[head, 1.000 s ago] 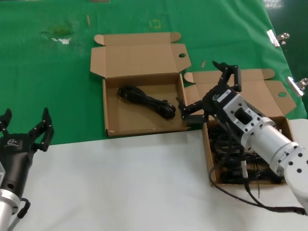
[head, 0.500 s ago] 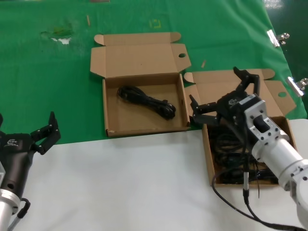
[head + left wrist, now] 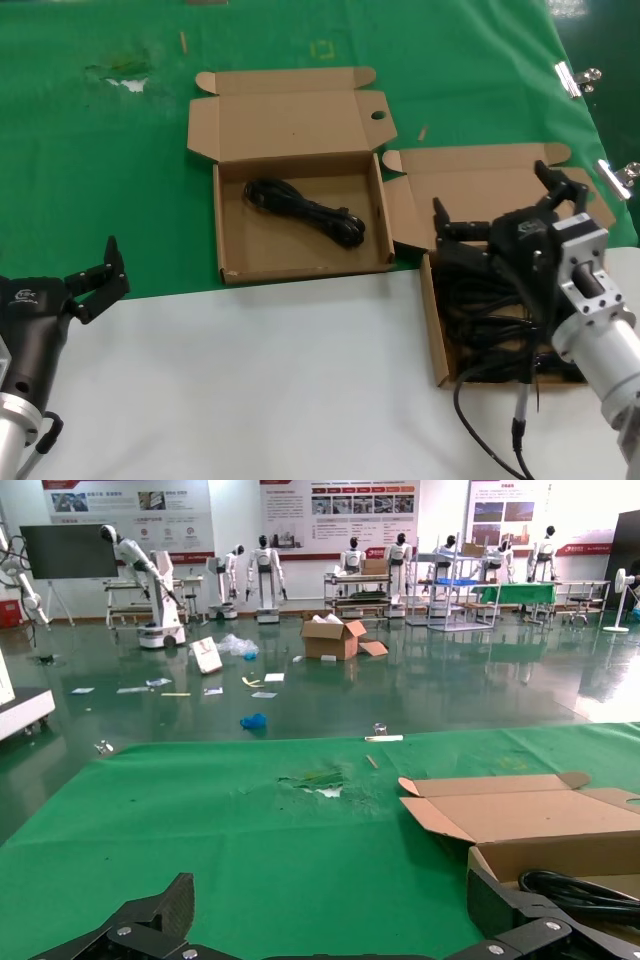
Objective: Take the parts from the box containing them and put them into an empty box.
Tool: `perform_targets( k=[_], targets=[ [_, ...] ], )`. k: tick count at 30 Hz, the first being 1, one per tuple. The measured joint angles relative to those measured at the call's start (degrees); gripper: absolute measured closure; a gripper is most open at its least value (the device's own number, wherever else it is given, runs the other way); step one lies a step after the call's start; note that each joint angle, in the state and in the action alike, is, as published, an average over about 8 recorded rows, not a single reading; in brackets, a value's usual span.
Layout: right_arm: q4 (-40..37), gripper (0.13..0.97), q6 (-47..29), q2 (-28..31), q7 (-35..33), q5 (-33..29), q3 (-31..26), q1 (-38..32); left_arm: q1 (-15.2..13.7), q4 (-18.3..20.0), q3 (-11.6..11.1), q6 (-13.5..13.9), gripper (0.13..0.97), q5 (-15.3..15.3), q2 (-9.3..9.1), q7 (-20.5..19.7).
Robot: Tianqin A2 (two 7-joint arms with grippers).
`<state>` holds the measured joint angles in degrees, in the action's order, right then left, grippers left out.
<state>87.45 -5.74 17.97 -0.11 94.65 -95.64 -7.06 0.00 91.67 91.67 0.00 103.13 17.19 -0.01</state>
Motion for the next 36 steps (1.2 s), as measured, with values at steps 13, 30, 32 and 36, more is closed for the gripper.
perform_targets(
  k=[13,30,32,36],
  targets=[
    [3.23,0.129,4.39,-0.59,0.09,6.49,3.03,5.40,0.00,0.00,0.00,0.00,0.132,0.01,0.00,0.00],
    [3.54,0.129,4.81,-0.65,0.10,7.11,3.32,5.92,0.00,0.00,0.00,0.00,0.132,0.01,0.00,0.02],
    [3.54,0.129,4.81,-0.65,0.10,7.11,3.32,5.92,0.00,0.00,0.00,0.00,0.132,0.01,0.00,0.02],
    [3.54,0.129,4.81,-0.65,0.10,7.11,3.32,5.92,0.00,0.00,0.00,0.00,0.132,0.01,0.00,0.03]
  ],
)
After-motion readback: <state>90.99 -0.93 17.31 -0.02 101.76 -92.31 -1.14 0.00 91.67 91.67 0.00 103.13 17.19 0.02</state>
